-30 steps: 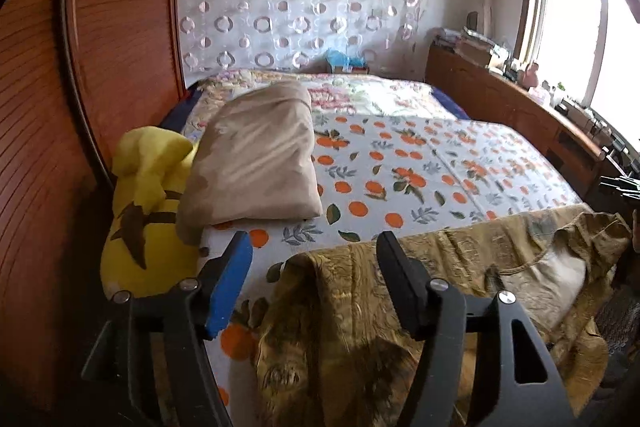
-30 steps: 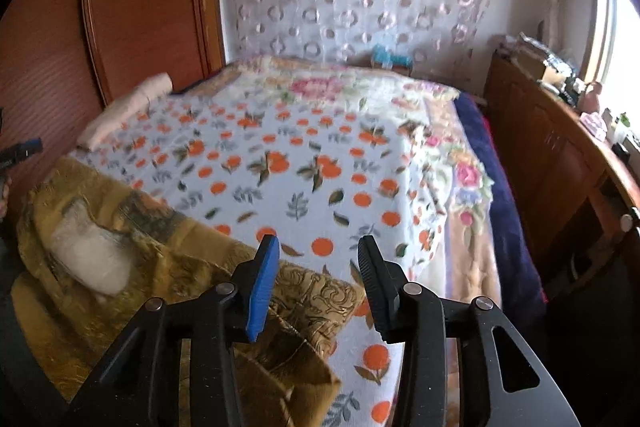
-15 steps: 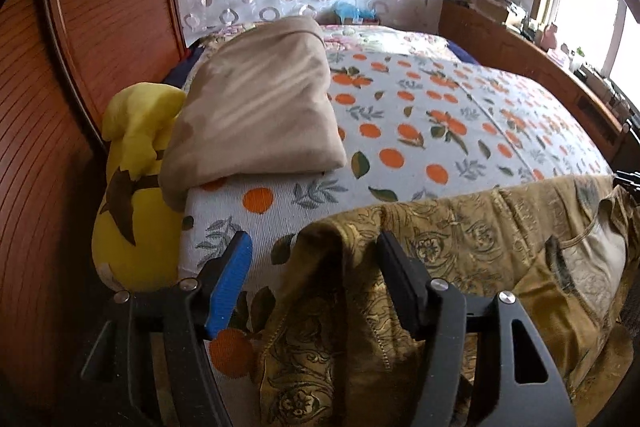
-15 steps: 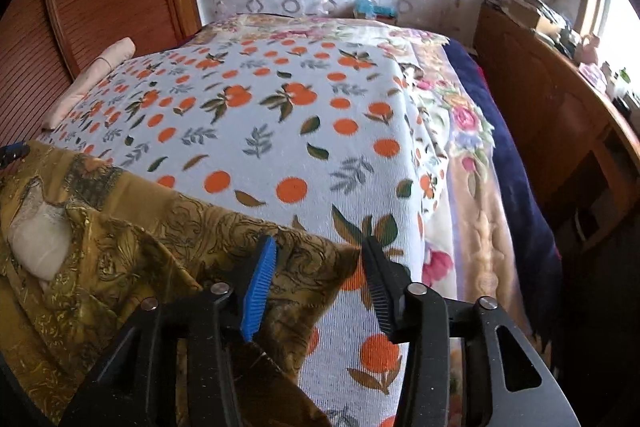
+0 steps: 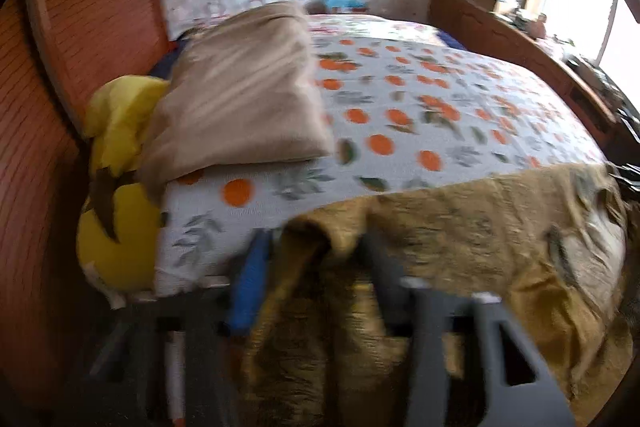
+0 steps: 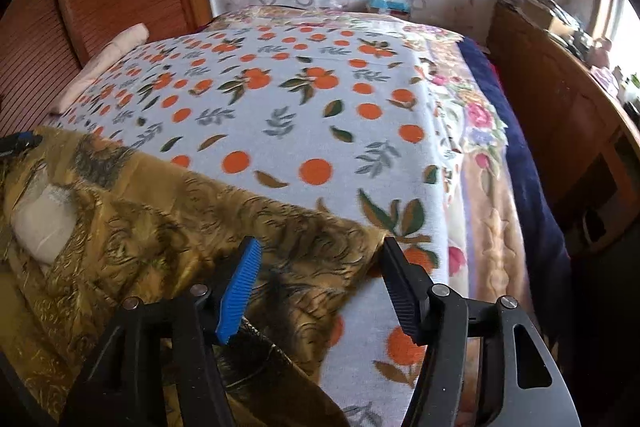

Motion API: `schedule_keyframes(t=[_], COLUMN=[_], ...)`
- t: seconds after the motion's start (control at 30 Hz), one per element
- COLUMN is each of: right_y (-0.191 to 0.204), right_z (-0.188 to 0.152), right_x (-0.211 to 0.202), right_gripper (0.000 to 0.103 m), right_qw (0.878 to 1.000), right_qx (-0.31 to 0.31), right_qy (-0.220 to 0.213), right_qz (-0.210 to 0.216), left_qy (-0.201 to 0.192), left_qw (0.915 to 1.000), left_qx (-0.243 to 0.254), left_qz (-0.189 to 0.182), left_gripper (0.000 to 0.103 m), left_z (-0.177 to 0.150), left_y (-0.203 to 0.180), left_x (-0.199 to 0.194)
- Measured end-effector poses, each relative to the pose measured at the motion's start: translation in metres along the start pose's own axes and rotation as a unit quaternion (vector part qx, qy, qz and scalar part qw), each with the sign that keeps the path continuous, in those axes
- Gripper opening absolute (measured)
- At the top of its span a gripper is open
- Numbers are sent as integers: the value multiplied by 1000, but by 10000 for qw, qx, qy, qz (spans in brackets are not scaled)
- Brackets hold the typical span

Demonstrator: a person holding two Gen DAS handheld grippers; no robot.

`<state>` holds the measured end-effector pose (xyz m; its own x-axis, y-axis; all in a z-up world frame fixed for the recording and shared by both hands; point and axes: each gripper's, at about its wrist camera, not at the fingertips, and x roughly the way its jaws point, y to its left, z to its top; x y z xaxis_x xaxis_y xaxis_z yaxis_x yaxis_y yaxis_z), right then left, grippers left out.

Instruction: Fold small clothes

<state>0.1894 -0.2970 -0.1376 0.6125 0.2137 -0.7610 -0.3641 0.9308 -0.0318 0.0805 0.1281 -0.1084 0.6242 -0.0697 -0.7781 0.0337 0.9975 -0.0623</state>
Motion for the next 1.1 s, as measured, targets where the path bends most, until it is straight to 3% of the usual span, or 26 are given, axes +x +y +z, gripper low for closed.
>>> schedule_keyframes(t=[0.03,0.1,0.17,0.3,0.47,0.67,0.87,0.97,1.1], right_y=[1,4,3,-1,4,30,44,48,53], right_z=[-2,-3,-5,-8,-7,8,43,60,74], right_x=[-1,-6,-9,-28,-92,-213,-329,-367,-400], right_gripper=[47,26,15,10,9,7,7,7,7], right_qw=[10000,9999,9996,9988,9930,9717,9347,9198,9093], right_qx=[-39,-84,-73,-89,-29,-456,-879,-953,-1046], right_qy=[-1,2,7,-298,-1105,-2283,-3445,-3803,-4017], right_qz=[52,118,283,375,419,393,24,-140,-293], left_qy=[5,-10,-80,-508,-1335,-2539,-3345,-3713,-4013], left_qw=[10000,9997,9995,9987,9907,9654,9385,9245,9127], left_qx=[60,212,267,78,244,583,798,737,616], left_qz=[24,82,128,-32,5,-147,303,456,468], left_gripper=[22,14,12,9,9,9,9,9,9], left_z=[0,-1,-2,-1,4,29,73,92,99], left_y=[-3,-11,-15,-15,-38,-61,-51,-41,-27], left_x=[-1,-2,-5,-32,-108,-221,-295,-326,-349])
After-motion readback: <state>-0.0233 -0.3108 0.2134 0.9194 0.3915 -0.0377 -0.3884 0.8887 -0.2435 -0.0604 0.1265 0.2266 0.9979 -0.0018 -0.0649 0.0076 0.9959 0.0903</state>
